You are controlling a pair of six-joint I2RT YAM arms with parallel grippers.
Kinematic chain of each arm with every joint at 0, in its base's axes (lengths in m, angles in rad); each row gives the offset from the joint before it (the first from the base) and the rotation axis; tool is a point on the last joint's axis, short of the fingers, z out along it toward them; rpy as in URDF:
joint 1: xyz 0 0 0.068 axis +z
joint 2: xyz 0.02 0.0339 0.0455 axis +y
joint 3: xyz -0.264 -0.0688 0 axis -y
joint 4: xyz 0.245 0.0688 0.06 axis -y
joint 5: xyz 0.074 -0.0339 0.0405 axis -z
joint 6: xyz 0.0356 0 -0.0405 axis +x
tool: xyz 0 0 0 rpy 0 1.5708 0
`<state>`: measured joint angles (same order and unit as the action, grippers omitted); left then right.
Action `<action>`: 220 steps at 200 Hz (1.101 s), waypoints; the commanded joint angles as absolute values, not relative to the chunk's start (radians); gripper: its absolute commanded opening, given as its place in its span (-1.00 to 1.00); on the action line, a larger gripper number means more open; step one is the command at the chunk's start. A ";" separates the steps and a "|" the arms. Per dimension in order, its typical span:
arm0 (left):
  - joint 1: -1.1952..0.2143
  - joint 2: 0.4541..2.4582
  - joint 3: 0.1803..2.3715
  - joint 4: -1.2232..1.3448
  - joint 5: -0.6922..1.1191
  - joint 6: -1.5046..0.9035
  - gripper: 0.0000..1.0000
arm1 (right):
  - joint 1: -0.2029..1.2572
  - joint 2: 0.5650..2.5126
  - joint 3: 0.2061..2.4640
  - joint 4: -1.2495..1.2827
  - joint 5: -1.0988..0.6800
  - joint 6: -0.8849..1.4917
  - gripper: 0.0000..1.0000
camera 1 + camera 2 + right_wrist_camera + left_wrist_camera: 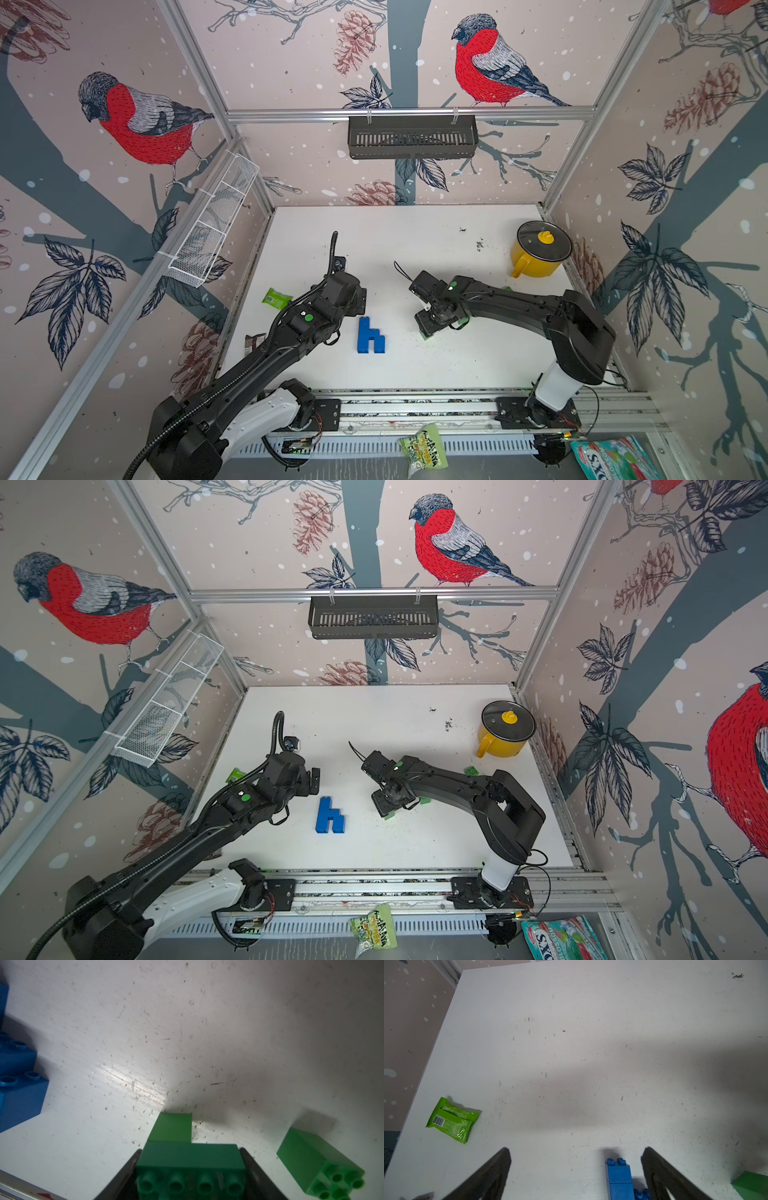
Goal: Assemble the letter h with lego
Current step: Assemble the lego brick with the lego brick.
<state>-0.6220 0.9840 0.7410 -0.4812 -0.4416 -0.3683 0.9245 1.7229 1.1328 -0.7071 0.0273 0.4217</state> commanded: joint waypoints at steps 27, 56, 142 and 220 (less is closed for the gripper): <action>-0.620 0.986 0.746 -0.485 -0.449 -0.371 0.96 | 0.927 1.745 1.143 -0.769 0.062 0.469 -1.00; -0.621 0.991 0.747 -0.483 -0.447 -0.371 0.97 | 0.905 1.694 1.174 -0.762 0.049 0.509 -1.00; -0.621 0.992 0.747 -0.483 -0.442 -0.368 0.96 | 0.791 1.584 1.170 -0.765 0.042 0.541 -1.00; -0.621 1.002 0.748 -0.486 -0.443 -0.369 0.96 | 0.728 1.588 1.094 -0.722 0.027 0.513 -1.00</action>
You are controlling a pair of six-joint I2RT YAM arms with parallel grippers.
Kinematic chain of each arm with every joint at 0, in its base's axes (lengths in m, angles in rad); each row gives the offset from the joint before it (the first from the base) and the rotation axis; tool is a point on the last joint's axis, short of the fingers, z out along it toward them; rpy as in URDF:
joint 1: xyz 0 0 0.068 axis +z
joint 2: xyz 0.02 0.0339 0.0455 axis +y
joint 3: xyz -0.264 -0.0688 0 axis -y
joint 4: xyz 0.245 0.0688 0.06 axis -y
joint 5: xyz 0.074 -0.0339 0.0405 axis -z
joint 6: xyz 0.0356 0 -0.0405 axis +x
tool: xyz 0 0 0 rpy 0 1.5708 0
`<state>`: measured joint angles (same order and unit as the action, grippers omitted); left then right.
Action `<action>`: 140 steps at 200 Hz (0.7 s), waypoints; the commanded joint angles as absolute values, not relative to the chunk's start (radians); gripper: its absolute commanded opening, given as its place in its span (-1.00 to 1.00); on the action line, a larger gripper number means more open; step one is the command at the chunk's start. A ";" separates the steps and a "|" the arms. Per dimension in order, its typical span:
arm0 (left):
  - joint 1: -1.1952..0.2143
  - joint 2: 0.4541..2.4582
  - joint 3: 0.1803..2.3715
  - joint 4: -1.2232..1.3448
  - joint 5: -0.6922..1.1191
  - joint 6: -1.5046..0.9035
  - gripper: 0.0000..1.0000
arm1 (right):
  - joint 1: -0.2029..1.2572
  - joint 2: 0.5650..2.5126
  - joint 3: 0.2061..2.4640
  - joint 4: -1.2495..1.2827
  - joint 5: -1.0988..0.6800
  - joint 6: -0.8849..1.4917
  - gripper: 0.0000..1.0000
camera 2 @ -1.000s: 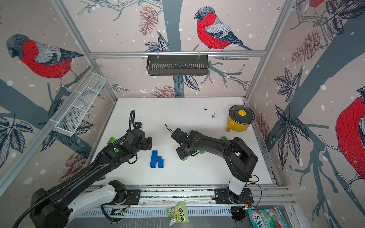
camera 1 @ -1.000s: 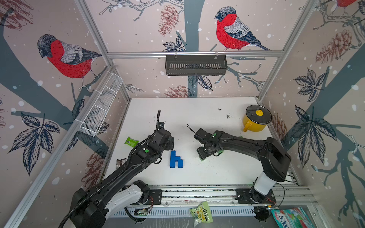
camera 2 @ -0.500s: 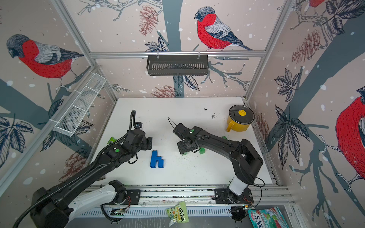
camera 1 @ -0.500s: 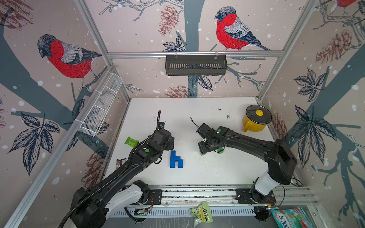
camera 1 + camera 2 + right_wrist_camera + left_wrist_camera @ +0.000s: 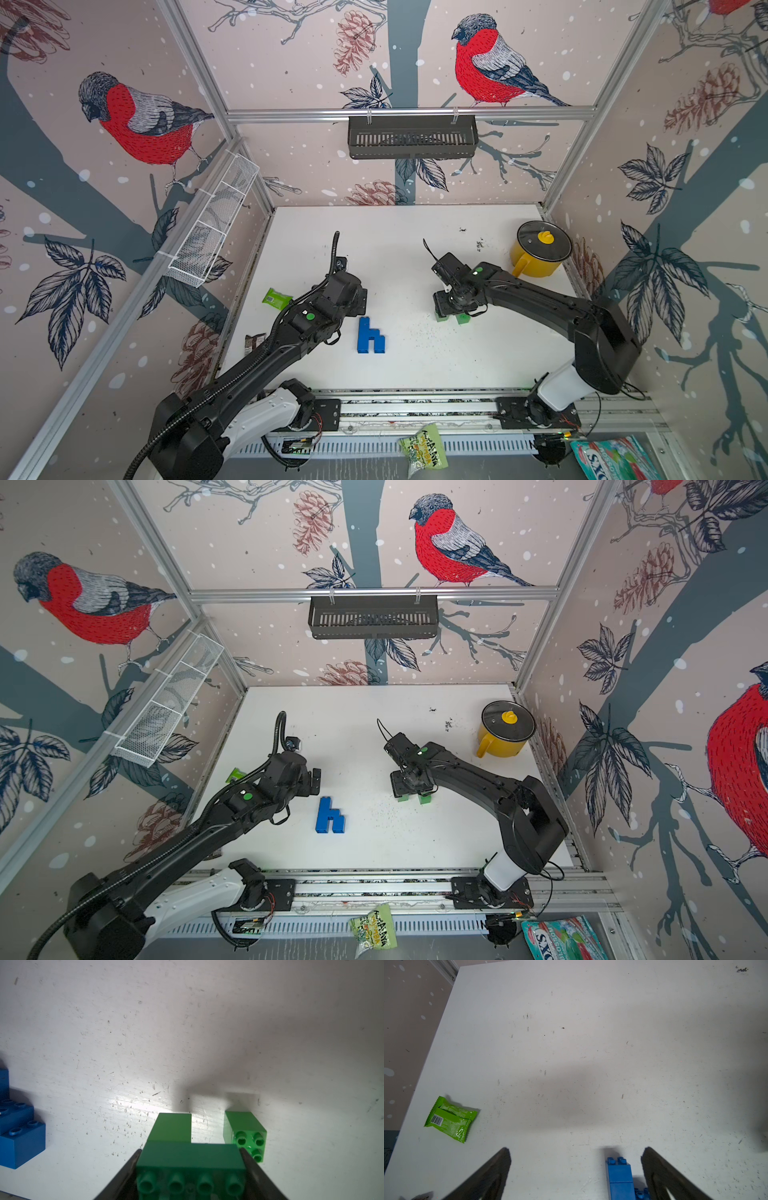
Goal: Assemble the letter h with lego
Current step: Assemble the lego brick with the lego brick.
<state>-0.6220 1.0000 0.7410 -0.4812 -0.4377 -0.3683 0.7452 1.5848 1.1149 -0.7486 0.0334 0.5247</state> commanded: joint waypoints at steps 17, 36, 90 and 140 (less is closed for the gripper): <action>-0.621 1.003 0.748 -0.485 -0.443 -0.369 0.96 | 0.717 1.588 1.081 -0.706 0.024 0.507 -1.00; -0.621 1.003 0.748 -0.485 -0.443 -0.370 0.96 | 0.709 1.591 1.077 -0.703 0.028 0.507 -1.00; -0.620 1.005 0.748 -0.485 -0.442 -0.369 0.96 | 0.707 1.605 1.068 -0.707 0.051 0.502 -1.00; -0.621 1.007 0.749 -0.486 -0.442 -0.369 0.97 | 0.704 1.603 1.062 -0.702 0.055 0.505 -1.00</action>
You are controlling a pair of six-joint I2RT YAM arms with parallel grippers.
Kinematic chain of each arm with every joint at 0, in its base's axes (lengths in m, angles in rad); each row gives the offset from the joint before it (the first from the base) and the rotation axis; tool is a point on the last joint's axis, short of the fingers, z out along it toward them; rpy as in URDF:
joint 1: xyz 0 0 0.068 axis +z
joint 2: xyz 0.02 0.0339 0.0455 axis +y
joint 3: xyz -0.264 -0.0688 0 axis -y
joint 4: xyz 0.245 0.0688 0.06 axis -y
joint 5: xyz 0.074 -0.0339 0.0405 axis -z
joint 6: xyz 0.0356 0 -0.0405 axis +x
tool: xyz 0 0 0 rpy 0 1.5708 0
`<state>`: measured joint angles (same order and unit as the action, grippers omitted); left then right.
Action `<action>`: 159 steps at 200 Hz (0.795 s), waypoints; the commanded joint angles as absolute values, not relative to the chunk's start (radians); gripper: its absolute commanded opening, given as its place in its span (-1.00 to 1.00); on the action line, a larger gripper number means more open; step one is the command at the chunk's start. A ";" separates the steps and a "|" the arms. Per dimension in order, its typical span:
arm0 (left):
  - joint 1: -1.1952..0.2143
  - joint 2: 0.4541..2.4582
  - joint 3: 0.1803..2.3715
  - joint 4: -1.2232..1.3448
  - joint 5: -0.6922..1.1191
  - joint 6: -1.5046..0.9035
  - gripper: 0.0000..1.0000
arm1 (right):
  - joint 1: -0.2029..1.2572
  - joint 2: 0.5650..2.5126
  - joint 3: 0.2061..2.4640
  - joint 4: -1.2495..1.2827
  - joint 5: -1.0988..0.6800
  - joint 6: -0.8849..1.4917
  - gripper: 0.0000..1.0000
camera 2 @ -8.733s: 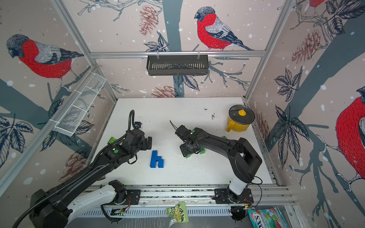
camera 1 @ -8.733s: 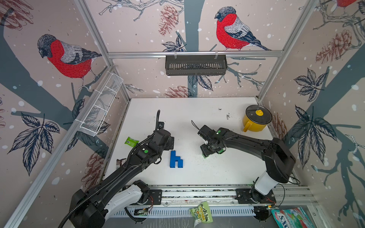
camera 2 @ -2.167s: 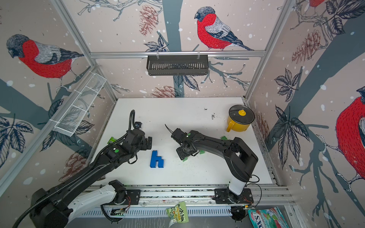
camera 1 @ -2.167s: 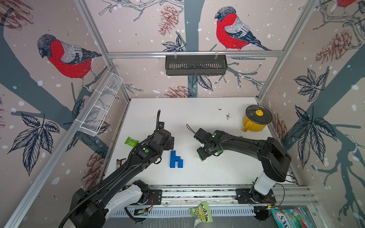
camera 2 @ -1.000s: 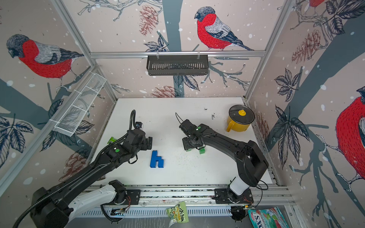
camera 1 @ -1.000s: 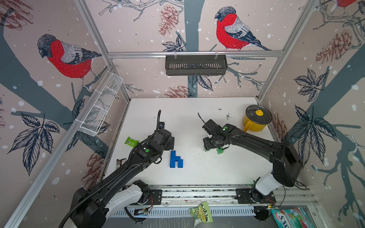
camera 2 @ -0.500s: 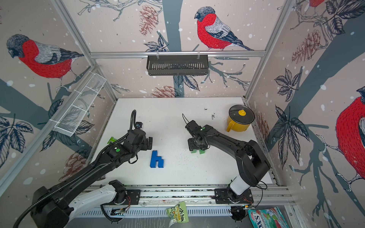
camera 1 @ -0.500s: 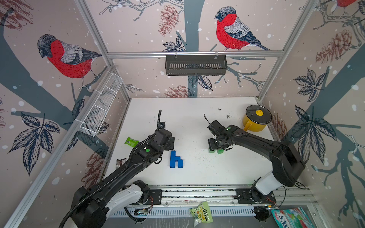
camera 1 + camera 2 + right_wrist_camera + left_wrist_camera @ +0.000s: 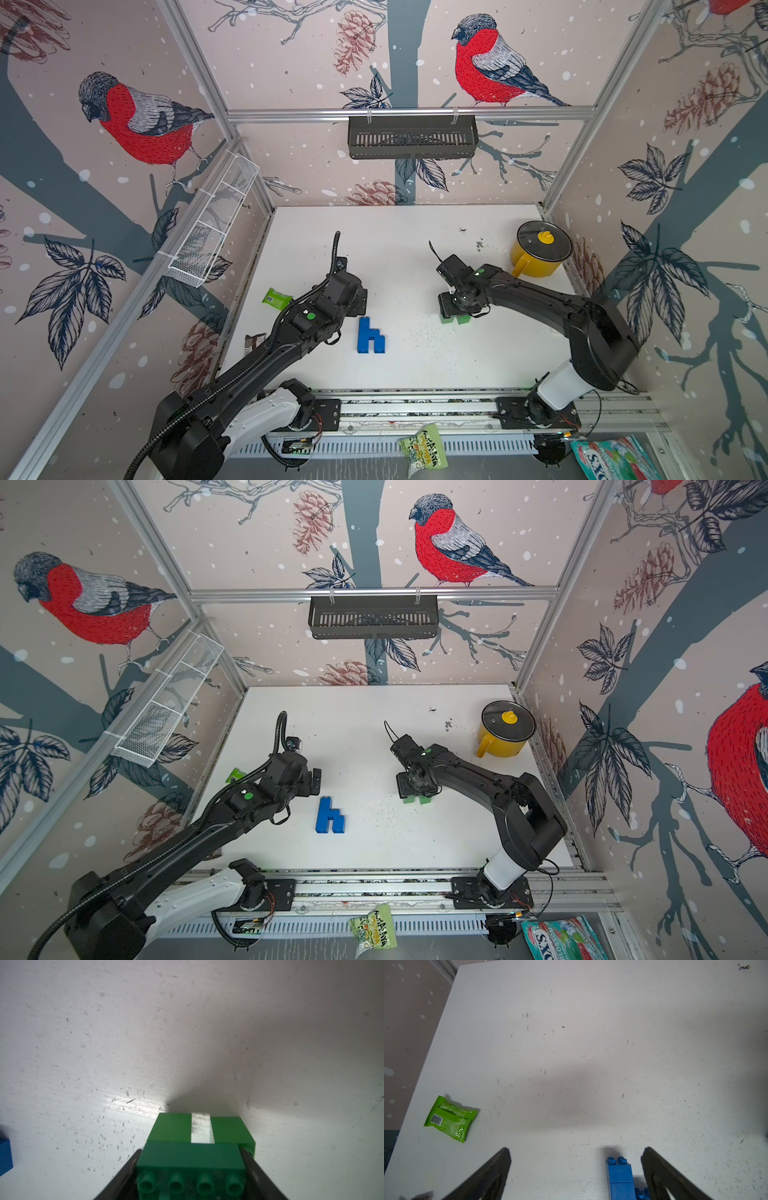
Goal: Assemble the letter h with lego
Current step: Assemble the lego brick with the lego brick.
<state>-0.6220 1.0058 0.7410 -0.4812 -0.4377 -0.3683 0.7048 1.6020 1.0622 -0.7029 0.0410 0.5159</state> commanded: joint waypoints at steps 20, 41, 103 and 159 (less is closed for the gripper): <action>-0.621 1.006 0.748 -0.485 -0.441 -0.368 0.96 | 0.703 1.603 1.056 -0.696 0.054 0.507 -1.00; -0.620 1.006 0.748 -0.485 -0.440 -0.370 0.96 | 0.705 1.605 1.049 -0.693 0.051 0.508 -1.00; -0.621 1.007 0.748 -0.486 -0.441 -0.369 0.96 | 0.706 1.609 1.037 -0.681 0.051 0.511 -1.00; -0.621 1.008 0.748 -0.486 -0.437 -0.370 0.96 | 0.707 1.611 1.031 -0.681 0.049 0.529 -1.00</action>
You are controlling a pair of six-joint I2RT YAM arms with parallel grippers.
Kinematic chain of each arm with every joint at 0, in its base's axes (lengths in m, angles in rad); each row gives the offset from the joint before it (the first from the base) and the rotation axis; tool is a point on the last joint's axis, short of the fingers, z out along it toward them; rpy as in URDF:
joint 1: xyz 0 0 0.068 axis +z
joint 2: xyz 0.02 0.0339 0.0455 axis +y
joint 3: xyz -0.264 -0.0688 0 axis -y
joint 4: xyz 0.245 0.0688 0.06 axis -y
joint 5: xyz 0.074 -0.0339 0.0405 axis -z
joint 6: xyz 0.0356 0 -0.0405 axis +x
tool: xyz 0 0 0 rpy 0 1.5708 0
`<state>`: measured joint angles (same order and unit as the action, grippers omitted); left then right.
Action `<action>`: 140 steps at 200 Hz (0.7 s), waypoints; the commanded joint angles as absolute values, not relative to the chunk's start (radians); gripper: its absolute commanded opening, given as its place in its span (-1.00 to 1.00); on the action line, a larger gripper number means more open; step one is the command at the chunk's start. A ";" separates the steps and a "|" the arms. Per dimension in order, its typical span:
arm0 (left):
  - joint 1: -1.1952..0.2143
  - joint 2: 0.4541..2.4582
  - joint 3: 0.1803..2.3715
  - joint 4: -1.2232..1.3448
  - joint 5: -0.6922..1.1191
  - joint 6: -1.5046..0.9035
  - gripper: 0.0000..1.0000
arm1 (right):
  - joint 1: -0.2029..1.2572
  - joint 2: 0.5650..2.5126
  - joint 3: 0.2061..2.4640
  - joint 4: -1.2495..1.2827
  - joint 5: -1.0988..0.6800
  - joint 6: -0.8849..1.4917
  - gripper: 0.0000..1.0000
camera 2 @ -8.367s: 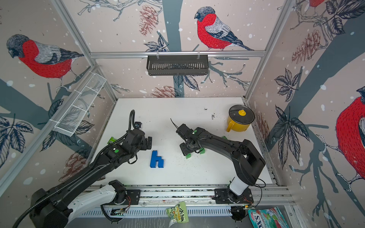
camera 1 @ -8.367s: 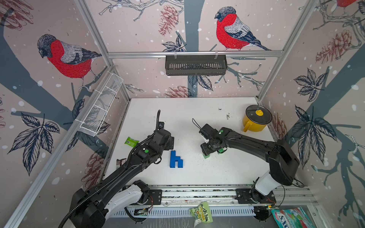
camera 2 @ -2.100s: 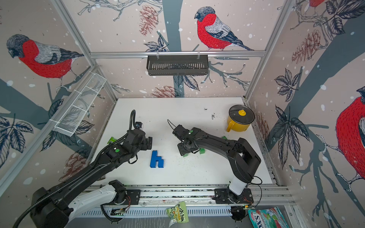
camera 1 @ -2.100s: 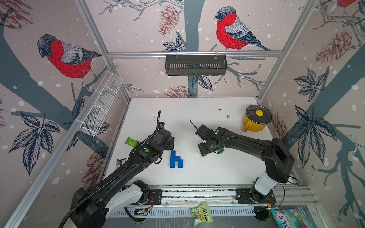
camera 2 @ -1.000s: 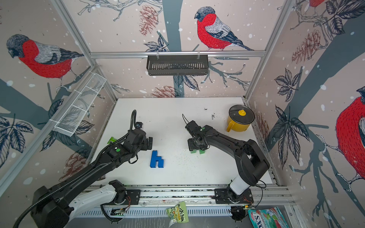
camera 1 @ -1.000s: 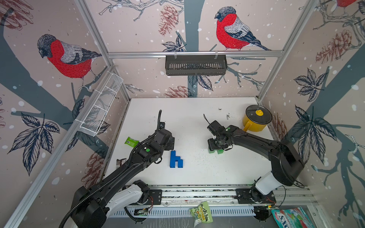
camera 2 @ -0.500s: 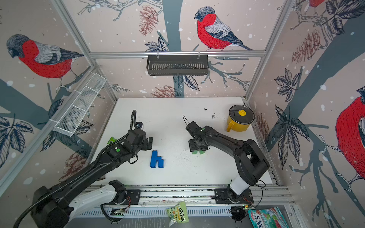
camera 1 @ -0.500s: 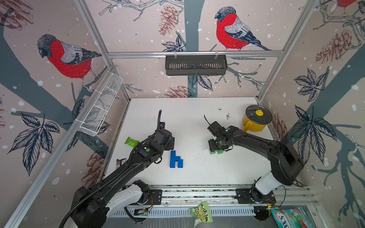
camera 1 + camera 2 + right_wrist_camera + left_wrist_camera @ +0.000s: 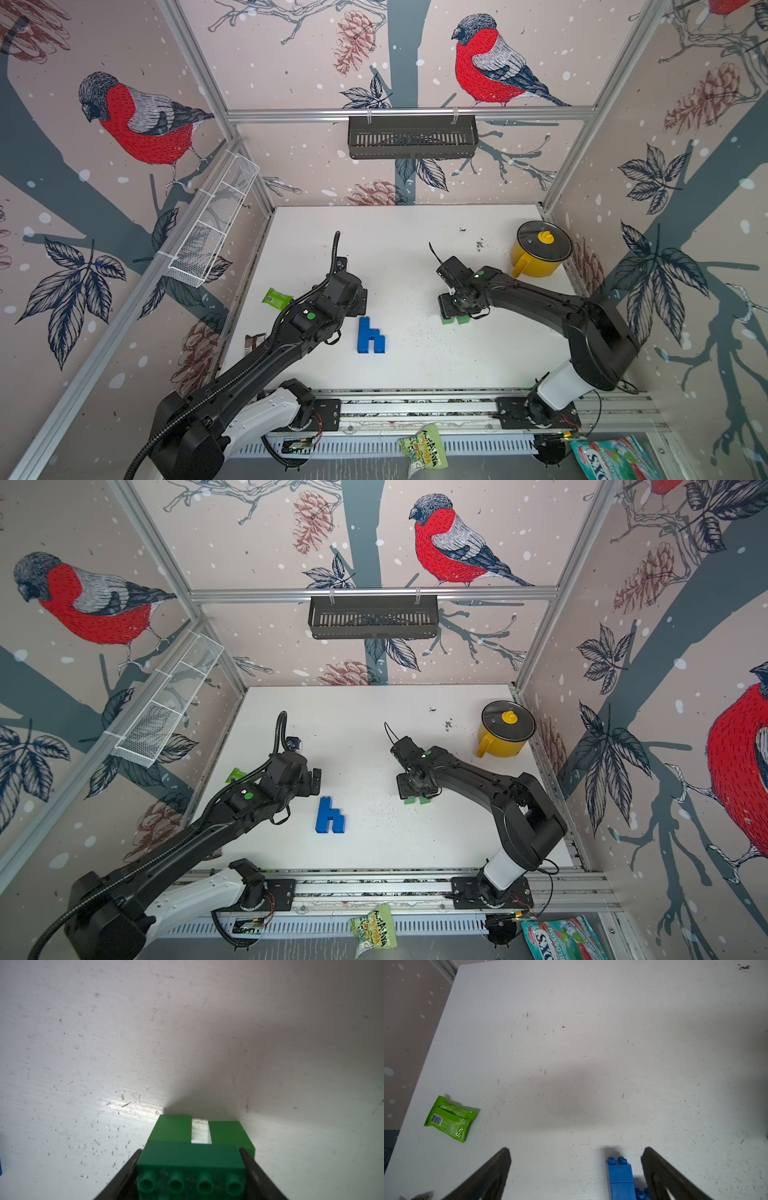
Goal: Assemble the letter h with lego
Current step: Assemble the lego brick with the lego brick.
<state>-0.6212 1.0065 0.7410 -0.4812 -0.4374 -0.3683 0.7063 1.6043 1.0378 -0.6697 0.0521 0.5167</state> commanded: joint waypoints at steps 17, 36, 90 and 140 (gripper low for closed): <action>-0.621 1.009 0.748 -0.485 -0.437 -0.369 0.97 | 0.715 1.600 1.035 -0.689 0.047 0.538 -1.00; -0.621 1.009 0.748 -0.485 -0.436 -0.368 0.96 | 0.722 1.595 1.043 -0.699 0.049 0.546 -1.00; -0.621 1.006 0.748 -0.486 -0.436 -0.370 0.97 | 0.740 1.582 1.043 -0.705 0.069 0.557 -1.00; -0.621 1.005 0.750 -0.488 -0.433 -0.370 0.96 | 0.720 1.582 1.025 -0.689 0.068 0.532 -1.00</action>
<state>-0.6212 1.0080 0.7410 -0.4812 -0.4263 -0.3679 0.7246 1.5852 1.0325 -0.6819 0.0540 0.5453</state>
